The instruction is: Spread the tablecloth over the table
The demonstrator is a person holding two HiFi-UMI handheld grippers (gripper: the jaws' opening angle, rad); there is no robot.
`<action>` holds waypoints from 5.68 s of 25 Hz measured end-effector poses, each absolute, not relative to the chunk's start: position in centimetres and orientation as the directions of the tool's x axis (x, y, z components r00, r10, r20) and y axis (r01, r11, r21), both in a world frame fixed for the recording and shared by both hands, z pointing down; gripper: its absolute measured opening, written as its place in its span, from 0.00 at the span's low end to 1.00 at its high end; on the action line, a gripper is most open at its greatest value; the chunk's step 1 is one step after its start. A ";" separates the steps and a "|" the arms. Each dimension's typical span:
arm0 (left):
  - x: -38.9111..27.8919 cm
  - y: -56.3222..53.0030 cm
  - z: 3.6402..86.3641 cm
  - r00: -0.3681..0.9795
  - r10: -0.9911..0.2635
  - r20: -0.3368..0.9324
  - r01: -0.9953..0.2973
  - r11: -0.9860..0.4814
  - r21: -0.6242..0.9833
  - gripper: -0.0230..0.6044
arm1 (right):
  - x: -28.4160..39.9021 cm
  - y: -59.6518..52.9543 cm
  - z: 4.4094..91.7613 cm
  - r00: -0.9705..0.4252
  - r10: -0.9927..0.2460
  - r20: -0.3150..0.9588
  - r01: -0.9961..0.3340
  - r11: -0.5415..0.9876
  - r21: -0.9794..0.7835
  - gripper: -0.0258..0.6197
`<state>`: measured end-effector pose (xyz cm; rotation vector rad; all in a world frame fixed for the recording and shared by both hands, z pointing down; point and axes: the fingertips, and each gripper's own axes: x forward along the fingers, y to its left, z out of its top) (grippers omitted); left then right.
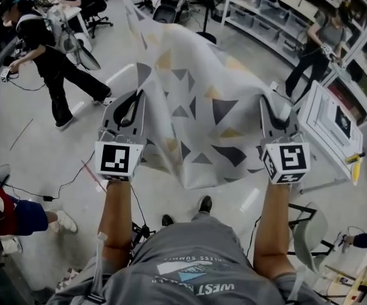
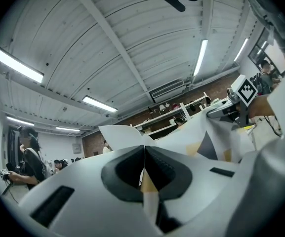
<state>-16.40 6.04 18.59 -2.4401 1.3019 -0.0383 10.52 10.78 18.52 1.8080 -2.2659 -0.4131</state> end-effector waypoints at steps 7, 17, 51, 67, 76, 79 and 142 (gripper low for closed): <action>-16.0 5.7 20.2 0.537 -0.834 -0.128 -0.809 -0.466 -0.358 0.03 | 11.5 9.2 20.7 -0.262 -0.965 -0.011 -0.916 0.246 0.316 0.06; -9.5 0.9 18.2 0.474 -0.874 -0.105 -0.835 -0.408 -0.370 0.03 | 18.1 2.4 19.0 -0.334 -0.943 -0.010 -0.901 0.316 0.297 0.06; -7.8 -7.4 20.1 0.475 -0.876 -0.084 -0.841 -0.425 -0.334 0.03 | 20.5 -5.8 21.1 -0.330 -0.944 0.025 -0.906 0.324 0.272 0.06; -11.6 -10.5 23.4 0.514 -0.855 -0.075 -0.822 -0.465 -0.329 0.03 | 18.0 -7.8 23.8 -0.279 -0.958 0.062 -0.921 0.285 0.264 0.06; -13.0 -13.8 23.6 0.542 -0.839 -0.051 -0.810 -0.505 -0.297 0.03 | 17.1 -10.5 24.3 -0.249 -0.962 0.114 -0.927 0.271 0.258 0.06; -13.0 -13.0 24.3 0.534 -0.844 -0.050 -0.817 -0.500 -0.289 0.03 | 17.5 -10.1 25.3 -0.254 -0.959 0.123 -0.929 0.278 0.244 0.06; -17.8 -27.2 59.1 0.164 -0.779 0.605 -0.956 -0.276 -0.096 0.03 | 22.9 -33.7 60.8 -0.463 -0.654 0.599 -0.810 0.587 0.015 0.09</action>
